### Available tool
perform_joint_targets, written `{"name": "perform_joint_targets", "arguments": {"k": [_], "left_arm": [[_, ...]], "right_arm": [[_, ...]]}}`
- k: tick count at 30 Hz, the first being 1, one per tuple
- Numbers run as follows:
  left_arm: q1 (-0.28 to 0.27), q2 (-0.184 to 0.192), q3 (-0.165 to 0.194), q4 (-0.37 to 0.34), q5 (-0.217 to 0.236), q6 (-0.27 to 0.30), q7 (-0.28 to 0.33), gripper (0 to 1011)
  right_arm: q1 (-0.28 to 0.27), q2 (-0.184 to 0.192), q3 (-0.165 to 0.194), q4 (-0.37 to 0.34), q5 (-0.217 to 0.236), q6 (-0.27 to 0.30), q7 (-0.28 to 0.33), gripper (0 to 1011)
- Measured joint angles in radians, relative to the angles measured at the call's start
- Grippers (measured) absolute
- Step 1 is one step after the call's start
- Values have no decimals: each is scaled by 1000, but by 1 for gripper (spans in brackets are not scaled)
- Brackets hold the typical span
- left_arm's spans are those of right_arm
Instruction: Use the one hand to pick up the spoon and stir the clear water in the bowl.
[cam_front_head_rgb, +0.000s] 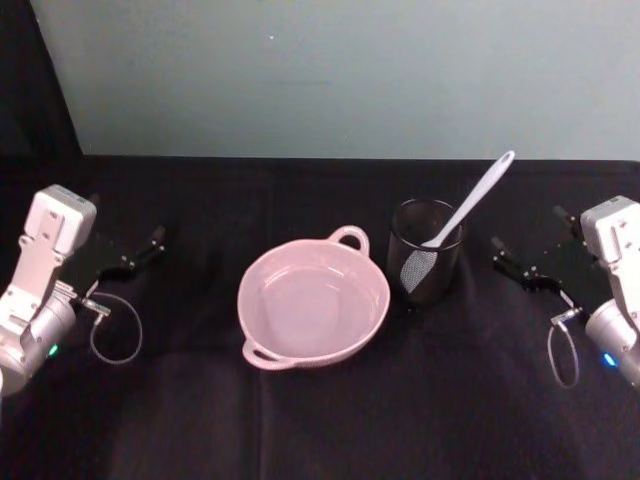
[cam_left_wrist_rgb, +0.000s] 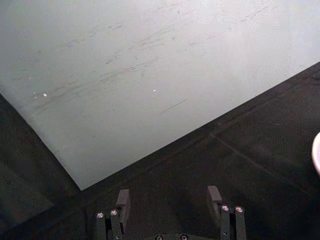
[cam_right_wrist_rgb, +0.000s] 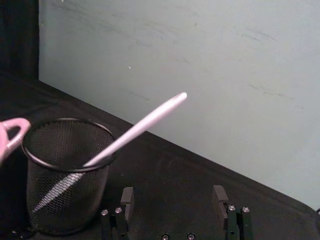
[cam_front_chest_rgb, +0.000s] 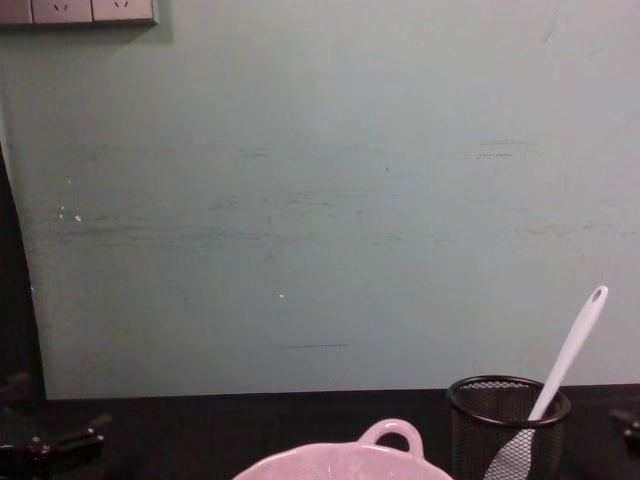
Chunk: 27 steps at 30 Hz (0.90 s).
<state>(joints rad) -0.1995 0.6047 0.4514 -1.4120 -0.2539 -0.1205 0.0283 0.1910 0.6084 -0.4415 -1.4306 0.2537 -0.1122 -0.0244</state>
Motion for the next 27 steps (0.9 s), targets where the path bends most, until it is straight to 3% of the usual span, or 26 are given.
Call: {"name": "perform_joint_targets", "arguments": {"k": [6, 9, 12, 13, 16, 20, 27], "left_arm": [[0, 0, 0, 0, 0, 0, 0, 1011], [0, 0, 0, 0, 0, 0, 0, 1011], [0, 0, 0, 0, 0, 0, 0, 1011], [0, 0, 0, 0, 0, 0, 0, 1011], [0, 0, 0, 0, 0, 0, 0, 1011], [0, 0, 0, 0, 0, 0, 0, 1011], [0, 0, 0, 0, 0, 0, 0, 1011]], "right_arm": [[-33, 18, 36, -74, 23, 37, 16, 1003], [-56, 30, 62, -122, 51, 58, 31, 1003], [-82, 40, 98, -171, 110, 85, 64, 1002], [-94, 41, 119, -192, 153, 105, 86, 1002], [-108, 39, 149, -217, 221, 140, 122, 1003], [-117, 17, 203, -248, 367, 238, 192, 1003], [-90, -51, 256, -254, 549, 405, 212, 1003]]}}
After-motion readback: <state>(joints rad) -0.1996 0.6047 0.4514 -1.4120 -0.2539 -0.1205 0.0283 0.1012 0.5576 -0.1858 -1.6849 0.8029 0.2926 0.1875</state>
